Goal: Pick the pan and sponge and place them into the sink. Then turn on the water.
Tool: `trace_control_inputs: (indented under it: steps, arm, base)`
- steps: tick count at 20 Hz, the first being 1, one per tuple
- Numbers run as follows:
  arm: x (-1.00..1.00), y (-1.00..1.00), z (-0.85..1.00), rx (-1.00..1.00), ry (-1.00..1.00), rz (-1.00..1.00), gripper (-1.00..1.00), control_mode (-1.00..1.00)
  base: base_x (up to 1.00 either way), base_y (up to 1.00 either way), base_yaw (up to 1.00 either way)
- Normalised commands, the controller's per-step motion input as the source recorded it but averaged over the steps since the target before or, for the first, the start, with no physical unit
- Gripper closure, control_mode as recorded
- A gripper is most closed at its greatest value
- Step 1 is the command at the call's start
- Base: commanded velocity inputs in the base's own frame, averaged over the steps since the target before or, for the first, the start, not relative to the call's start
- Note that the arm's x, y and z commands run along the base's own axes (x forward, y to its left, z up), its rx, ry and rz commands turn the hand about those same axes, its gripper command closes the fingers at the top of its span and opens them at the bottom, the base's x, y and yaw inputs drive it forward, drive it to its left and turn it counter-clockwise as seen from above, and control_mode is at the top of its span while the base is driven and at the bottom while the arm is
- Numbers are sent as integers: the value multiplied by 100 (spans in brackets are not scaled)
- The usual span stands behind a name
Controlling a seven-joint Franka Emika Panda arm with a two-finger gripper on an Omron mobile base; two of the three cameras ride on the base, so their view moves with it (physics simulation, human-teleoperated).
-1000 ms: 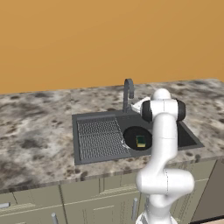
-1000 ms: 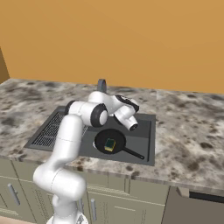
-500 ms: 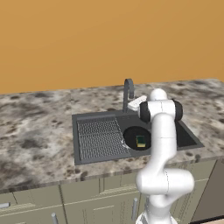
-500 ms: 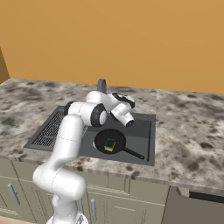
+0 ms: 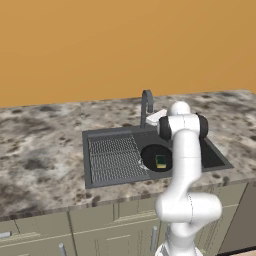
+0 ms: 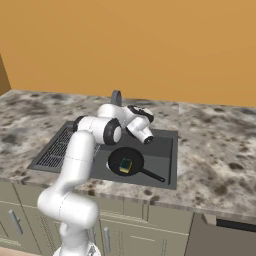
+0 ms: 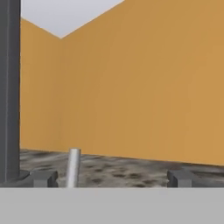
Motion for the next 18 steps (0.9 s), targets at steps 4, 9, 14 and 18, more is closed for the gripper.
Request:
trace_control_inputs:
  steps: [4,9,14,18]
  arm:
    - [23,-36,5,10,3,0,-100,-100]
    - [29,-38,1,10,3,0,100,-100]
    - [40,-14,-9,3,6,0,100,-100]
    - [34,0,-18,0,7,0,100,-100]
  base:
    - [0,0,0]
    - [0,0,0]
    - [0,0,0]
    - [0,0,0]
